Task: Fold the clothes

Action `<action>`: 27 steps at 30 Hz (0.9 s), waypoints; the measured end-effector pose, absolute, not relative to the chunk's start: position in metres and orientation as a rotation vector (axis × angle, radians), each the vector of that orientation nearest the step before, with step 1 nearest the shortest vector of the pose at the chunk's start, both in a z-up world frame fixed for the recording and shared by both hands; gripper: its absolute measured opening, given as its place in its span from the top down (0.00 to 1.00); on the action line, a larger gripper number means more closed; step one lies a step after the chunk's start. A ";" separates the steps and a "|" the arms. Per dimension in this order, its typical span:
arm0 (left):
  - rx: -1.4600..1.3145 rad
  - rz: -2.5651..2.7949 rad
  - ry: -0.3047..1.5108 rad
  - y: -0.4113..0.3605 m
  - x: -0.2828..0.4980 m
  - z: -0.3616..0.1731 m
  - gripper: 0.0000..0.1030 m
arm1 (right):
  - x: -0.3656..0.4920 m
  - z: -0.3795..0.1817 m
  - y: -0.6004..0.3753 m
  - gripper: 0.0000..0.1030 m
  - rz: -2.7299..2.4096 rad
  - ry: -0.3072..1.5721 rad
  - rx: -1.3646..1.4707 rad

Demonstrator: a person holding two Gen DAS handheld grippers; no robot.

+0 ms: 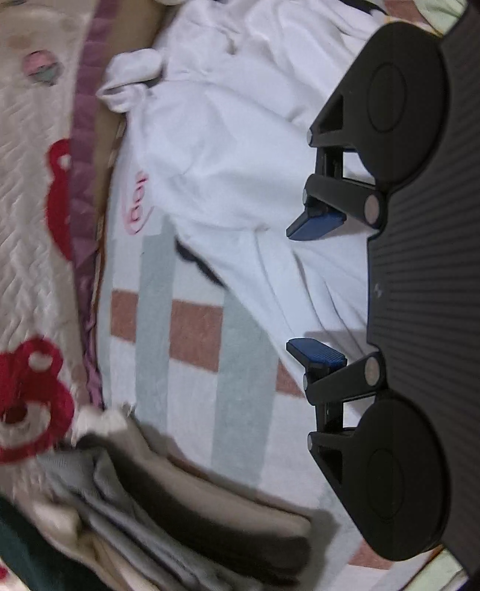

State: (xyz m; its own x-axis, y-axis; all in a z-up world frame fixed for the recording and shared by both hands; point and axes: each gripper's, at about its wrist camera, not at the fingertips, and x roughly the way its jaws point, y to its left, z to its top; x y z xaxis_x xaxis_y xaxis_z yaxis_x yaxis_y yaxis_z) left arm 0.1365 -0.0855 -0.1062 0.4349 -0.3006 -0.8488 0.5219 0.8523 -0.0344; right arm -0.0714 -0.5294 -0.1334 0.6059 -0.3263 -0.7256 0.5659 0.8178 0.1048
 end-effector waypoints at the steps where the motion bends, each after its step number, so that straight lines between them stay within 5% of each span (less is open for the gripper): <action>1: 0.247 -0.542 1.013 -0.089 0.137 -0.109 0.44 | -0.074 -0.134 -0.534 0.38 -0.531 0.756 0.355; 7: 0.316 -0.577 1.003 -0.120 0.147 -0.122 0.45 | -0.085 -0.141 -0.554 0.37 -0.484 0.721 0.495; 8: 0.326 -0.582 0.999 -0.124 0.150 -0.124 0.52 | -0.085 -0.143 -0.555 0.37 -0.468 0.716 0.519; 9: 0.350 -0.591 0.985 -0.129 0.150 -0.125 0.83 | -0.084 -0.145 -0.556 0.37 -0.453 0.707 0.541; 10: 0.376 -0.600 0.969 -0.134 0.151 -0.125 0.91 | -0.082 -0.147 -0.557 0.36 -0.435 0.698 0.563; 16: 0.365 -0.600 0.854 -0.128 0.153 -0.089 0.92 | -0.060 -0.162 -0.555 0.36 -0.349 0.703 0.593; 17: 0.359 -0.587 0.817 -0.125 0.156 -0.078 0.92 | -0.056 -0.164 -0.554 0.45 -0.330 0.709 0.581; 18: 0.353 -0.572 0.780 -0.122 0.160 -0.067 0.93 | -0.053 -0.159 -0.551 0.92 -0.310 0.700 0.543; 27: 0.374 -0.350 0.452 -0.112 0.225 0.015 0.93 | -0.039 -0.040 -0.545 0.93 -0.371 0.357 0.288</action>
